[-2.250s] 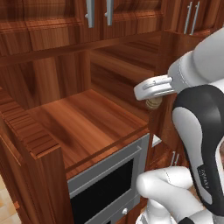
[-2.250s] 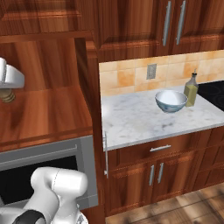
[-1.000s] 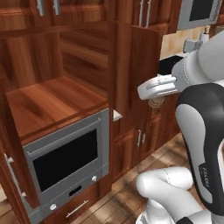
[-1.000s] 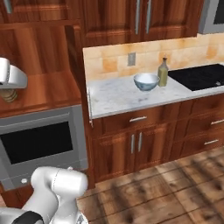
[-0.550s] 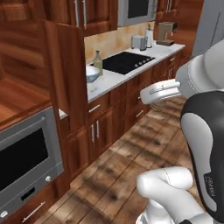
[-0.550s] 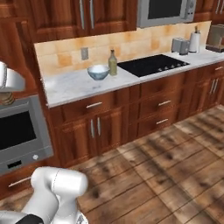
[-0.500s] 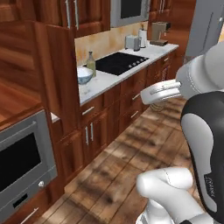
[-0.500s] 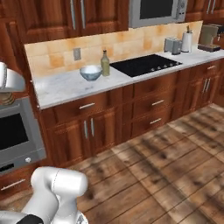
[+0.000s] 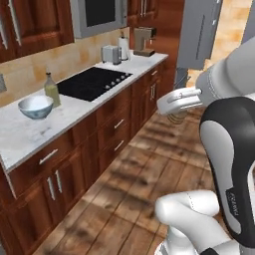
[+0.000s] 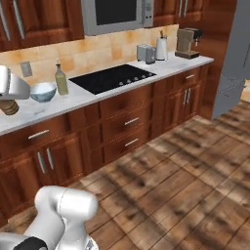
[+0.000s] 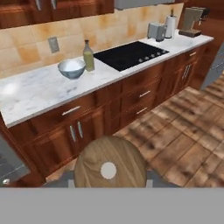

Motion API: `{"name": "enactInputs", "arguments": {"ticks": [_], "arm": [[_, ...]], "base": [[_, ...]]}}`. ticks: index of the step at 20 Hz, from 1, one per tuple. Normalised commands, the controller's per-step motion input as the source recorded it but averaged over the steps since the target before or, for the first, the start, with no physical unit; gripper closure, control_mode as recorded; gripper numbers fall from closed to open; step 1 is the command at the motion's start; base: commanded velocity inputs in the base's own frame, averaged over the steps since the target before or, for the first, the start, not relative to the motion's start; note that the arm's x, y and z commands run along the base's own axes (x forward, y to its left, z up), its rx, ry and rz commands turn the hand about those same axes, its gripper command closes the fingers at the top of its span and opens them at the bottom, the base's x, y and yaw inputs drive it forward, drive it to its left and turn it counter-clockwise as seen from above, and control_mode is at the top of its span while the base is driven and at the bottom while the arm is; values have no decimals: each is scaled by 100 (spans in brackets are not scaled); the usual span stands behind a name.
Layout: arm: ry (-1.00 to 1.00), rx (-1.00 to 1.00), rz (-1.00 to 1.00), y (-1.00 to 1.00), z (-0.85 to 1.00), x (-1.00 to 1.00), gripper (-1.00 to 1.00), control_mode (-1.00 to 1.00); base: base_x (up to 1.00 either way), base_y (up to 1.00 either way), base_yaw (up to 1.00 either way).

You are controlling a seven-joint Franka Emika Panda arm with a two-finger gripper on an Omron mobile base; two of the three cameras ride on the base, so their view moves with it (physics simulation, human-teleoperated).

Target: Retrieve the bottle and the shaker from the cabinet and place them next to the mixing bowl on the counter. Then add garlic from the fridge to the mixing bowl.

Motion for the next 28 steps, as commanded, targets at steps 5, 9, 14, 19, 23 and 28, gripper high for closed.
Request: {"name": "enactInputs", "arguments": {"ticks": [5, 9, 14, 19, 23, 28], "arm": [[0, 0, 0, 0, 0, 0, 100, 100], [0, 0, 0, 0, 0, 0, 100, 100], [0, 0, 0, 0, 0, 0, 100, 100], [0, 0, 0, 0, 0, 0, 100, 100], [0, 0, 0, 0, 0, 0, 100, 100], [0, 0, 0, 0, 0, 0, 100, 100]], "base": [[100, -56, 13], [98, -45, 40], [72, -1, 60], [44, 14, 49], [66, 28, 21], [97, 33, 0]]}}
